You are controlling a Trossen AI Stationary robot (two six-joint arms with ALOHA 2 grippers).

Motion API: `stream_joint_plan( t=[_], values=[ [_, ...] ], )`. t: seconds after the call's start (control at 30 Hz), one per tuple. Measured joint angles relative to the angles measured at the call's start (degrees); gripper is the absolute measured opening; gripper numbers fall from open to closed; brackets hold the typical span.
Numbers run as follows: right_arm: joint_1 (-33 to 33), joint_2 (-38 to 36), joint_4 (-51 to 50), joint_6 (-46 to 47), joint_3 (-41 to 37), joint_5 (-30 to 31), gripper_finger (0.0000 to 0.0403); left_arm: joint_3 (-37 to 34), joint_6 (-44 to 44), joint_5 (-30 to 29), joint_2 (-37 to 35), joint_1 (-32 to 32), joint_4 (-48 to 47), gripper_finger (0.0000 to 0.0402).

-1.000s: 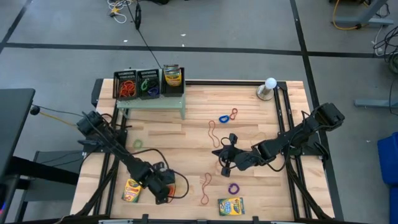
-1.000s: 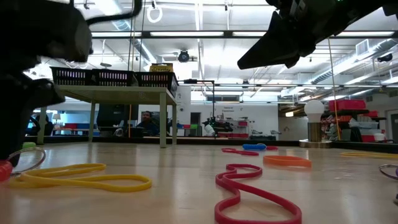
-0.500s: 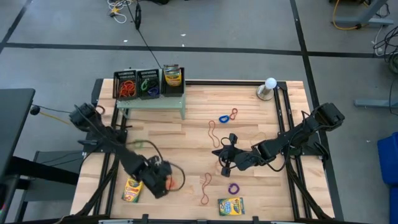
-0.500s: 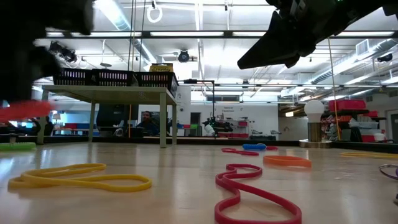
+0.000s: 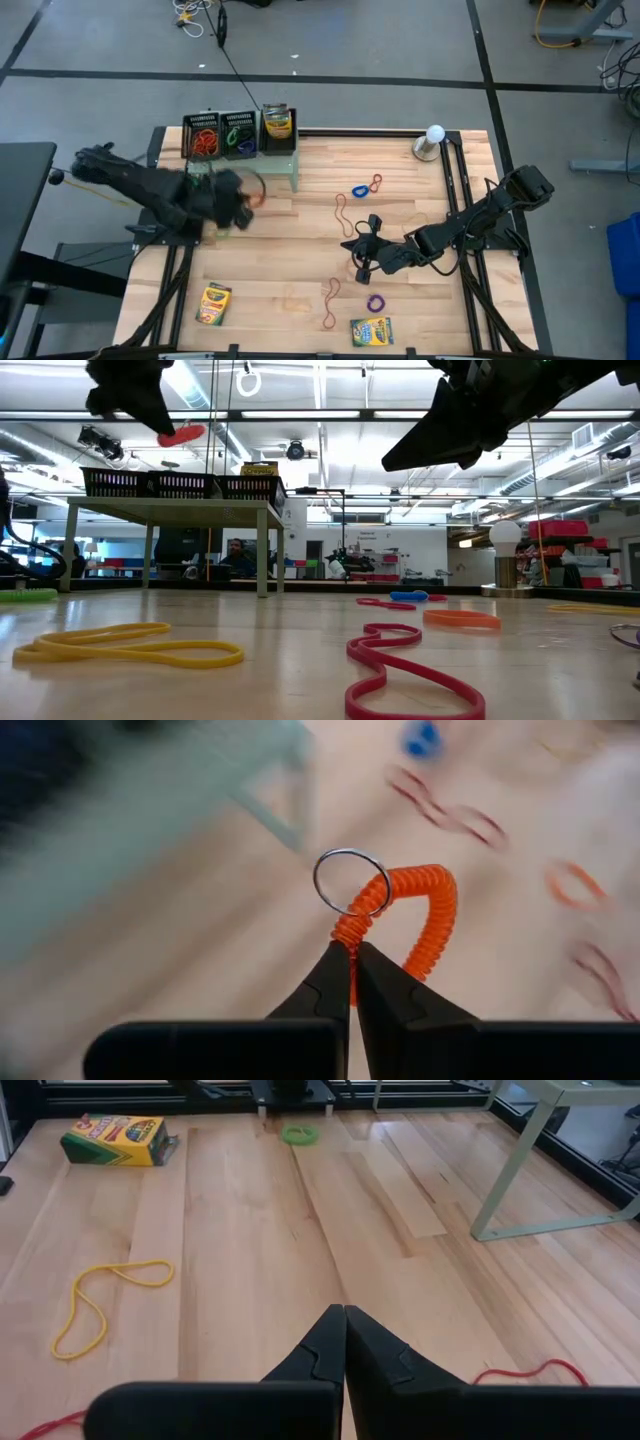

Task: Pick & Place Office Desk Supplies
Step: Put the orange spring keychain into the middle black bin on the shelf, then put the red rubber band into the left black bin on the shelf

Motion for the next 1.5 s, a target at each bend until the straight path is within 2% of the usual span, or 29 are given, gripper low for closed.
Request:
stream_joint_plan(
  t=[0.17, 0.3, 0.4, 0.57, 0.67, 0.77, 0.97, 1.13, 1.27, 1.37, 1.5],
  values=[
    [0.0, 0.0, 0.1, 0.0, 0.0, 0.0, 0.0007, 7.3, 9.6, -5.2, -2.0, 11.8, -9.9, 0.0008],
    [0.0, 0.0, 0.2, 0.0, 0.0, 0.0, 0.0007, 11.5, 20.6, -6.3, -2.0, 24.1, -11.8, 0.0008],
    [0.0, 0.0, 0.2, 0.0, 0.0, 0.0, 0.0007, 12.1, 30.1, -2.8, -2.0, 35.2, -9.6, 0.0008],
    [0.0, 0.0, 0.2, 0.0, 0.0, 0.0, 0.0007, 12.1, 44.7, 6.6, -1.3, 52.1, -1.9, 0.0009],
    [0.0, 0.0, 0.2, 0.0, 0.0, 0.0, 0.0007, 12.1, 49.3, 12.9, 1.1, 58.3, 0.6, 0.0009],
    [0.0, 0.0, 0.2, 0.0, 0.0, 0.0, 0.0007, 12.1, 52.2, 15.6, 4.5, 62.0, 0.5, 0.0013],
    [0.0, 0.0, 0.2, 0.0, 0.0, 0.0, 0.0007, 12.1, 56.1, 15.5, 9.3, 63.3, 0.4, 0.0057],
    [0.0, 0.0, 0.2, 0.0, 0.0, 0.0, 0.0007, 12.6, 56.9, 15.3, 8.9, 62.1, -1.0, 0.0111],
    [0.0, 0.0, 0.2, 0.0, 0.0, 0.0, 0.0007, 15.8, 56.9, 11.5, 6.7, 60.1, -5.7, 0.0140],
    [0.0, 0.0, 0.1, 0.6, 0.0, 0.0, 0.0007, 16.2, 53.6, 10.6, 3.3, 55.4, -6.8, 0.0135],
    [-0.7, 0.0, -1.1, 2.6, 0.0, -0.2, 0.0007, 10.7, 48.9, 8.4, -2.2, 42.8, -0.4, 0.0092]
  ],
)
